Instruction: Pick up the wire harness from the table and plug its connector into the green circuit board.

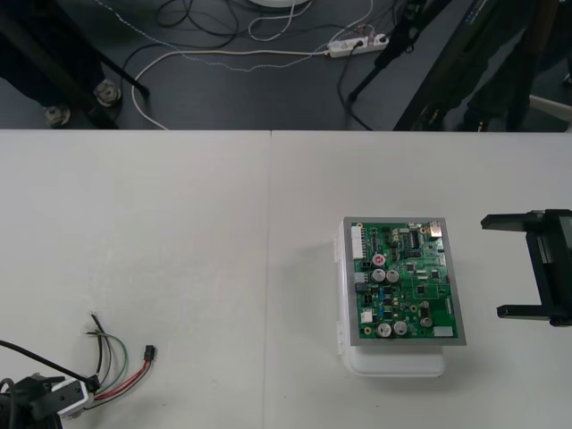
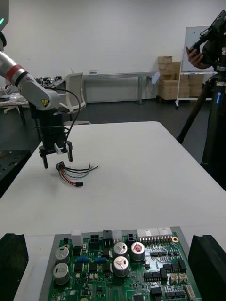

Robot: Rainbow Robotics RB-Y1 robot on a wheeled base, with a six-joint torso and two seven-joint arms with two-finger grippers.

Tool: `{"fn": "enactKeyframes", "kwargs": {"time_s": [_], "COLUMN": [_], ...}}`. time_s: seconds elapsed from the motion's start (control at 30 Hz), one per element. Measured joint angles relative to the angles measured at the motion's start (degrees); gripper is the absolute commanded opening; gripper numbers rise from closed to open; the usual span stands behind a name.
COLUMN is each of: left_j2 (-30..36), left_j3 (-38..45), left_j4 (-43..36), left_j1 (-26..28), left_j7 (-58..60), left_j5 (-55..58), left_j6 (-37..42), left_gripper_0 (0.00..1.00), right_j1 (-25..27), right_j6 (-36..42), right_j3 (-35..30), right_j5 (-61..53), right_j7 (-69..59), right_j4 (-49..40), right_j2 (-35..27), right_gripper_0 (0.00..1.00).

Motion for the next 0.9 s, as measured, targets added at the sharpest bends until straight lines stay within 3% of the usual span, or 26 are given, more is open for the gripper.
{"fn": "enactKeyframes", "kwargs": {"time_s": [0.9], "left_j2": [0.0], "left_j3": [-1.1], "left_j4": [1.1], "left_j1": [-1.2], "left_j7": [0.0], "left_j5": [-0.2], "left_j6": [0.0], "left_gripper_0": [1.0], "right_j1": [0.0], "right_j6": [0.0], "right_j3": [-0.2], "right_j5": [-0.1], "right_j7": [5.2], "right_j4": [1.3], "right_j2": [-0.7], "right_gripper_0": [1.0]}}
